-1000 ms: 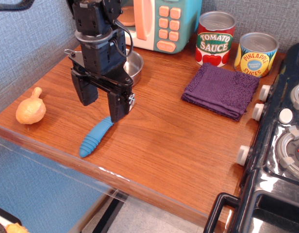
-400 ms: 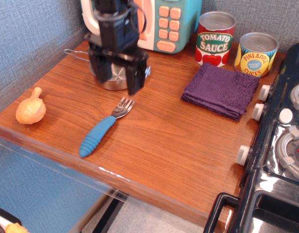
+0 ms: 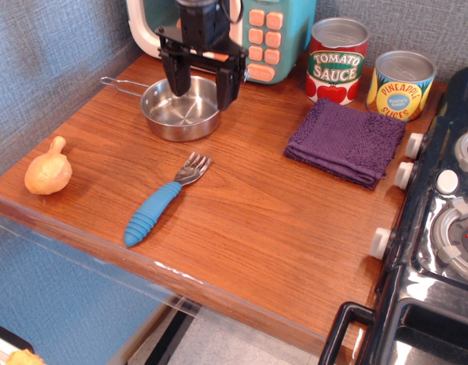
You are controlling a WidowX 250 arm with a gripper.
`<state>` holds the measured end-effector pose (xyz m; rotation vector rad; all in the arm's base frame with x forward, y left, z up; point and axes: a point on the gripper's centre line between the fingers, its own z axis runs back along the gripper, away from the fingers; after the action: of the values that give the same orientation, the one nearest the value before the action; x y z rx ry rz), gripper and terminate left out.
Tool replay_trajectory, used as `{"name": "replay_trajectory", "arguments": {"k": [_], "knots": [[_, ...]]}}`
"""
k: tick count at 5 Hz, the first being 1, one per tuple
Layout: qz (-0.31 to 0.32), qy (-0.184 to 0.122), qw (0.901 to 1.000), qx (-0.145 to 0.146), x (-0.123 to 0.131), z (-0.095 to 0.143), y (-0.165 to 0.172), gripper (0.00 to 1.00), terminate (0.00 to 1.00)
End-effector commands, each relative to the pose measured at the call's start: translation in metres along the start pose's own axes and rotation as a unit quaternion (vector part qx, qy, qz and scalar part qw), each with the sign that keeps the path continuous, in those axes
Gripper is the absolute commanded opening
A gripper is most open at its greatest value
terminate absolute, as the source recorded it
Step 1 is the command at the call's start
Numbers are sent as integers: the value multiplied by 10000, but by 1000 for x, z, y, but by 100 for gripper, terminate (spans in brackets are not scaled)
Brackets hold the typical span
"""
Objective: Place the silver pot on the other side of the blue spoon.
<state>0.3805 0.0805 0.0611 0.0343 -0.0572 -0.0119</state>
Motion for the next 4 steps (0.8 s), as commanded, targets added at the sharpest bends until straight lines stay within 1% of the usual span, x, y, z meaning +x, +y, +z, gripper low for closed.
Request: {"name": "replay_trajectory", "arguments": {"k": [1, 2, 4], "knots": [[21, 91, 9996, 256, 14, -21, 6, 100, 0], [170, 74, 9997, 141, 12, -30, 5, 0, 0], [208, 31, 9997, 131, 14, -27, 7, 0, 0]]}}
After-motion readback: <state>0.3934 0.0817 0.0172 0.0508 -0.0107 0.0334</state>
